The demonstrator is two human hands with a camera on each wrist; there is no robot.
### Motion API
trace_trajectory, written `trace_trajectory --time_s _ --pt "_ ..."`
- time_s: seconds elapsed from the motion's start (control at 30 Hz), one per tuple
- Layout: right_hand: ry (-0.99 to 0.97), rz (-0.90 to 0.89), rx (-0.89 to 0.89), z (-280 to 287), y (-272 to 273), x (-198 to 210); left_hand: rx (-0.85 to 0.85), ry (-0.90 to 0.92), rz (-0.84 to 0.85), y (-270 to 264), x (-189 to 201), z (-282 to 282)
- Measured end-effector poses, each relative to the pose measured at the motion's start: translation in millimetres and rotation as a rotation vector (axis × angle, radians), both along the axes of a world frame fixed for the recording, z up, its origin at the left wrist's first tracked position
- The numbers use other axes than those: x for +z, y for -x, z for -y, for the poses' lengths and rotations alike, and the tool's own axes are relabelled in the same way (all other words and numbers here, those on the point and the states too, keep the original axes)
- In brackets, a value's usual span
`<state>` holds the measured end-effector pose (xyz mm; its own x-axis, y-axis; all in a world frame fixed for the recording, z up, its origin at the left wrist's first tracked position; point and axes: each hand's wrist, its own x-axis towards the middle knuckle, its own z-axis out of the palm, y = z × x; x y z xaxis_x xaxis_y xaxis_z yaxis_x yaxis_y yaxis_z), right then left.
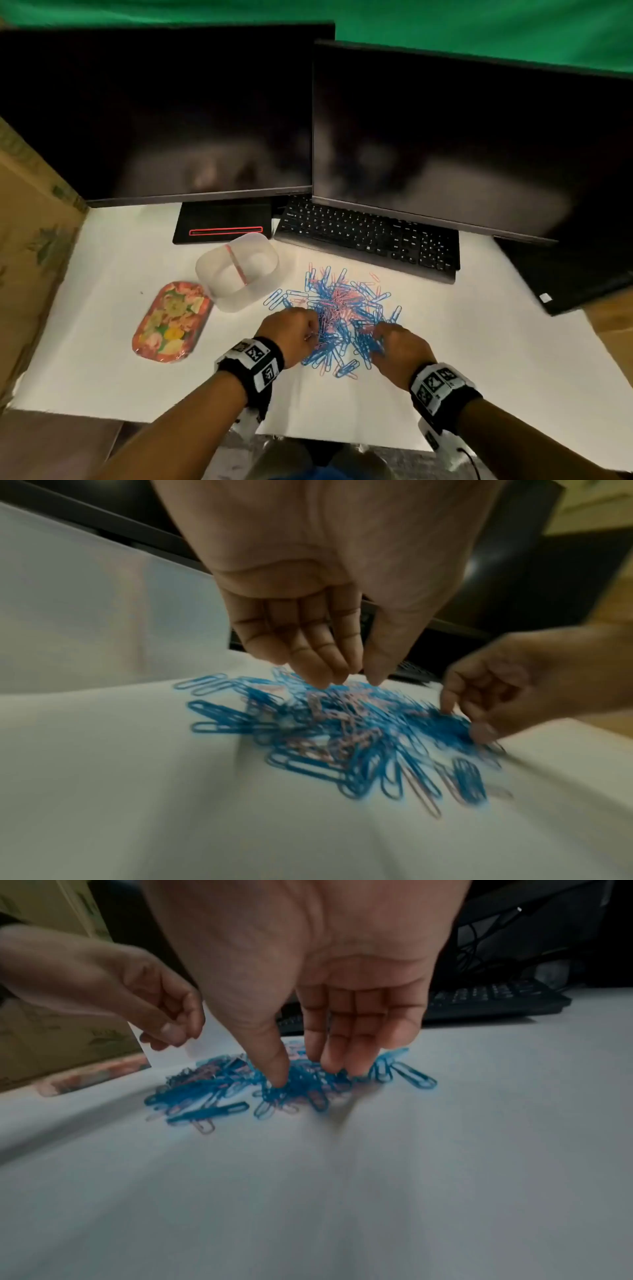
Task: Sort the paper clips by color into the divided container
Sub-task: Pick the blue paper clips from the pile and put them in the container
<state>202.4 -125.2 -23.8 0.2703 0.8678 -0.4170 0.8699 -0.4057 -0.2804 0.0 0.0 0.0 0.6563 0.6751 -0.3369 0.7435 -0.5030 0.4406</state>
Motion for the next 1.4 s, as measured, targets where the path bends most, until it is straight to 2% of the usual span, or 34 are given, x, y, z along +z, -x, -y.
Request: trace_trajectory --time_s 0.17,0.33,0.43,0.5,0.57,0.63,0.73,0.9,1.4 --pt "-0.012 -0.044 -0.044 -8.8 -2.6 -3.9 -0.086 0.039 0.036 -23.5 -8.9 15.8" --pt "-0.164 -0.18 -0.132 -20.5 -13.1 0.3 0.025 0.102 0.155 -40.3 -9.2 16.7" --pt "-0.299 -0.406 -0.319 -27.2 -16.5 12.9 0.082 0.16 0.291 -50.0 -6.4 14.0" --pt "-0.327 -0.643 -0.41 -32.4 -15.1 24.7 0.128 0.299 0.358 -56.8 -1.6 11.4" --pt "-0.324 -0.83 -0.444 -38.7 -14.7 35.1 0.157 0.45 0.411 -63.2 3.6 9.0" --pt "-0.314 -0.906 -0.449 -45.5 -16.5 40.6 0.172 0.568 0.481 -67.8 7.9 6.5" --pt "-0.291 -0.924 -0.468 -54.2 -22.0 41.6 0.192 0.649 0.539 -70.7 13.5 1.7" --pt "-0.265 -0.957 -0.501 -64.1 -28.7 42.7 0.263 0.651 0.509 -71.6 6.7 -8.4" --pt "-0.252 -1.01 -0.398 -83.1 -25.2 56.6 0.43 0.857 0.599 -72.8 6.5 -21.7"
